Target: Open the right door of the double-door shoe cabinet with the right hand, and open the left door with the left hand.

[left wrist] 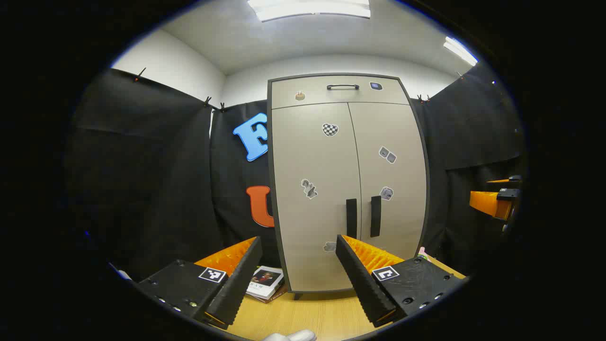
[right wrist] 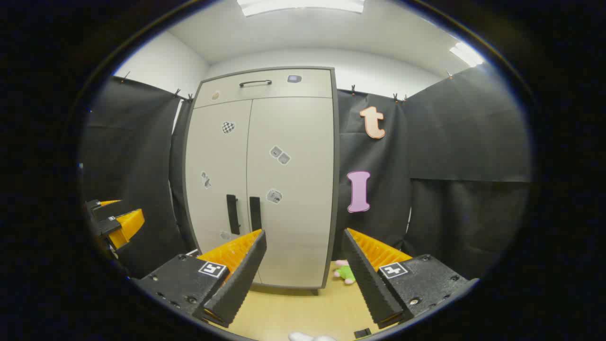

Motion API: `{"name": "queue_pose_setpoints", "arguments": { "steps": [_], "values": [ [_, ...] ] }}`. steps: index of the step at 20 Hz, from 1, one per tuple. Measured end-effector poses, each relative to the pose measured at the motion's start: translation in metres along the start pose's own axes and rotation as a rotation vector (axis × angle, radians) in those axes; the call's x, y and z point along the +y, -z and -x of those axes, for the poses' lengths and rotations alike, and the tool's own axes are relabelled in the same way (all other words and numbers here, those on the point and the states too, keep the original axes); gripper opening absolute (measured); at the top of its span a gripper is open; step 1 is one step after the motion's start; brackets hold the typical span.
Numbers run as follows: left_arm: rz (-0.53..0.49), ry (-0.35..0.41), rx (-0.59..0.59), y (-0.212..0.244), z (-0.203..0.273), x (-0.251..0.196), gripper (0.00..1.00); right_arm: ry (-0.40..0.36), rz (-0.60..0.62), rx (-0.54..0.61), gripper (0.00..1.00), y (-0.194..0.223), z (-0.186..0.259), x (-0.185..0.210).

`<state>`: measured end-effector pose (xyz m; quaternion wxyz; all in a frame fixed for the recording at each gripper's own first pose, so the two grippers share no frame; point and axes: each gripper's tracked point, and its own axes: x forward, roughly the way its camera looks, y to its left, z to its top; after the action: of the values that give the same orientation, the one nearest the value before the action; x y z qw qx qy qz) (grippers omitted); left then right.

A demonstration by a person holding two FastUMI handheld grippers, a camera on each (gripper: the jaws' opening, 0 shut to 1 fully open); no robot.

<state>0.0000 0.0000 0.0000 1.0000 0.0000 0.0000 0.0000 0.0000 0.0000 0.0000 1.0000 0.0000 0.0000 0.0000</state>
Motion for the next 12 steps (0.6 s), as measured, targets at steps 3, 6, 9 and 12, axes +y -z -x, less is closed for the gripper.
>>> {"name": "queue_pose_setpoints", "arguments": {
  "steps": [3,6,9,12],
  "values": [
    [-0.002,-0.004,-0.001,-0.0002,0.0008,0.0019,0.96,-0.003,0.006,0.0,1.0,0.0002,-0.0001,0.0026],
    [-0.004,-0.008,-0.006,-0.0014,0.0016,0.0036,0.96,-0.003,0.013,0.007,1.0,0.0024,-0.0019,0.005],
    [0.006,-0.009,0.0,0.0015,-0.0006,0.0039,0.96,0.003,0.013,0.01,1.0,0.0029,-0.0054,0.006],
    [0.008,-0.012,0.005,0.0035,-0.0023,0.0054,0.96,0.007,0.013,0.01,1.0,0.0038,-0.007,0.006]
  ]
}}
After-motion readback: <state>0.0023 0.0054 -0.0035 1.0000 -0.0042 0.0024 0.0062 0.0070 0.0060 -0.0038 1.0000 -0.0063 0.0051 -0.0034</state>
